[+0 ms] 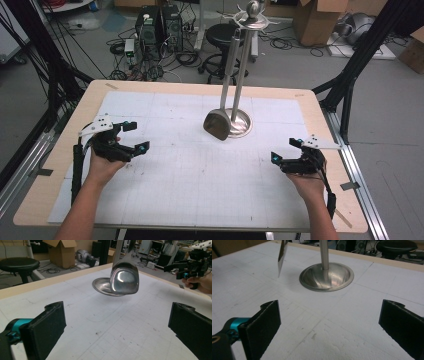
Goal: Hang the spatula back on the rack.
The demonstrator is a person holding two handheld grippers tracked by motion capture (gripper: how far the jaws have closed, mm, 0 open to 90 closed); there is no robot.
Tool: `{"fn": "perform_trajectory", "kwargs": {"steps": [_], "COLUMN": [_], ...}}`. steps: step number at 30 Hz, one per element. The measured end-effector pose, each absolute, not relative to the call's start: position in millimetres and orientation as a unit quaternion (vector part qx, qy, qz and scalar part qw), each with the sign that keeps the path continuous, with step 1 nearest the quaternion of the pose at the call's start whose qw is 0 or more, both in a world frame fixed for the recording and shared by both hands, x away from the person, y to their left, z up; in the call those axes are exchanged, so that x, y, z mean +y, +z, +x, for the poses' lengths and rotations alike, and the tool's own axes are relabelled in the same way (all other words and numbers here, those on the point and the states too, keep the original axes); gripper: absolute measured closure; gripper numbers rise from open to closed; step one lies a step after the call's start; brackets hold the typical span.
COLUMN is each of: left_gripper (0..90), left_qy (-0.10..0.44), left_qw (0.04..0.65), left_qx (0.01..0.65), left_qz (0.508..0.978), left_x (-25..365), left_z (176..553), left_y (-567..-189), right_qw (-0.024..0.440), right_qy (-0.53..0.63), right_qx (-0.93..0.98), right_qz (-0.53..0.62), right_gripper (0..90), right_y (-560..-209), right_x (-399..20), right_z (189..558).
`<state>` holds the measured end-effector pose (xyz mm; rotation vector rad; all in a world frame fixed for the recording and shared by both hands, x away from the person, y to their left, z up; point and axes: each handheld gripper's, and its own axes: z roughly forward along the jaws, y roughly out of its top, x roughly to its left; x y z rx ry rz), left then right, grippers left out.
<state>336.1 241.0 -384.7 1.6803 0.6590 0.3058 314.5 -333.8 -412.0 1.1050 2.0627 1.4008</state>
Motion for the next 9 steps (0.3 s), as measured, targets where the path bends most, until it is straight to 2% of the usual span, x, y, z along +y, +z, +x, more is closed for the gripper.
{"fn": "perform_trajectory", "kwargs": {"steps": [9], "left_gripper": [1.6], "left_qy": [0.132], "left_qw": [0.609], "left_qx": [0.285], "left_qz": [0.728], "left_x": [241.9], "left_z": [336.0], "left_y": [-385.0], "right_qw": [0.212], "right_qy": [0.501], "right_qx": [0.741], "right_qz": [0.393], "right_gripper": [2.7], "right_y": [-410.7], "right_x": [-332.4], "right_z": [315.1]}}
